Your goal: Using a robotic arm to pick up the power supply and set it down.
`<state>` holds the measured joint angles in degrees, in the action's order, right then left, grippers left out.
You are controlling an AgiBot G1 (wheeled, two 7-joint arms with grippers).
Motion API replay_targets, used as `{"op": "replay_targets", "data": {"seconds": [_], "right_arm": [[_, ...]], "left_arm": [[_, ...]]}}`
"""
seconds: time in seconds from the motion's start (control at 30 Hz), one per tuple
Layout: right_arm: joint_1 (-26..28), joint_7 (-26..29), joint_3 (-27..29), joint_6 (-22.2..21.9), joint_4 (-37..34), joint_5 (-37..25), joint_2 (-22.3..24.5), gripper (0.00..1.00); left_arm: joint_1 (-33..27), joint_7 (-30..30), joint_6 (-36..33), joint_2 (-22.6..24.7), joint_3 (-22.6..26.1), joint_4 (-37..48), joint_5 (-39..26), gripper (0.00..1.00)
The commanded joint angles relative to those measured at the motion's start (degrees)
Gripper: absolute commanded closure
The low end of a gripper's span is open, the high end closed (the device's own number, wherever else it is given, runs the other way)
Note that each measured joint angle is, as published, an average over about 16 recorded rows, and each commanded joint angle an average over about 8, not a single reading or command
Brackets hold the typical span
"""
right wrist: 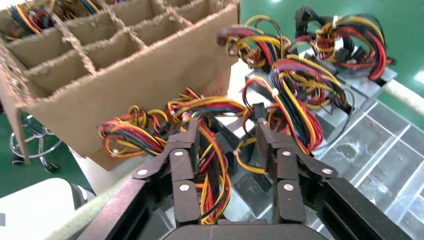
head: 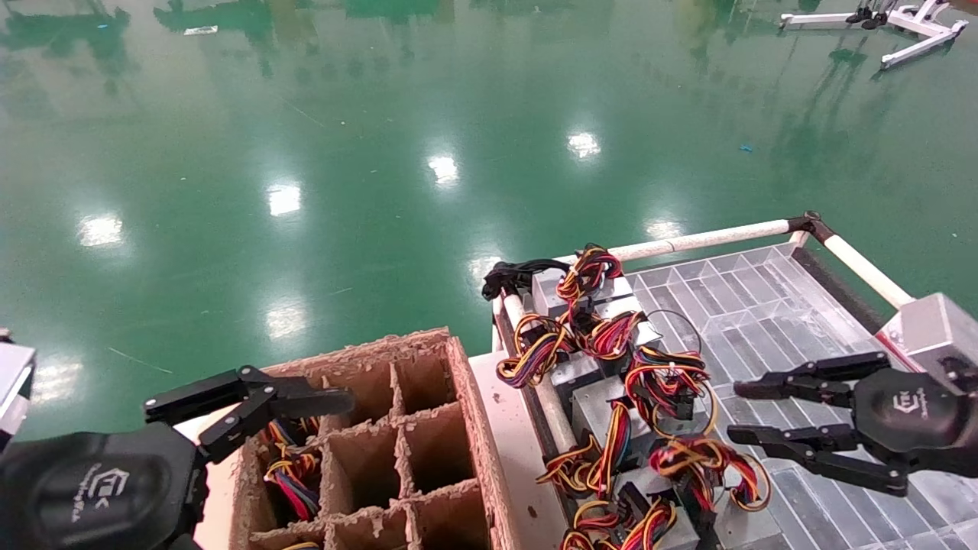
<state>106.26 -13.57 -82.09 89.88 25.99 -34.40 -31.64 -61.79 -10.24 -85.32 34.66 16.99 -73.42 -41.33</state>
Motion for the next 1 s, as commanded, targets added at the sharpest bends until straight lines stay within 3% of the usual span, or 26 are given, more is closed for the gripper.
{"op": "replay_targets", "data": {"seconds": [0.03,0.23,1.0], "right_arm": [[0.76,1.16,-0.26,-0.14,1.42,0.42,0.80,0.00],[-1.52,3.38,3.49,-0.34,4.65,0.10,0.87,0.00],[-19.11,11.91,28.99,-1.91,22.15,-2.98,-0.86,0.00]], "left_arm": [[0.00,0.00,0.00,0.00,0.01,0.00,0.00,0.00],[0.00,0.02,0.01,0.00,0.04,0.03,0.01,0.00],[-0.04,0.06,0.02,-0.02,0.11,0.06,0.05,0.00]]}}
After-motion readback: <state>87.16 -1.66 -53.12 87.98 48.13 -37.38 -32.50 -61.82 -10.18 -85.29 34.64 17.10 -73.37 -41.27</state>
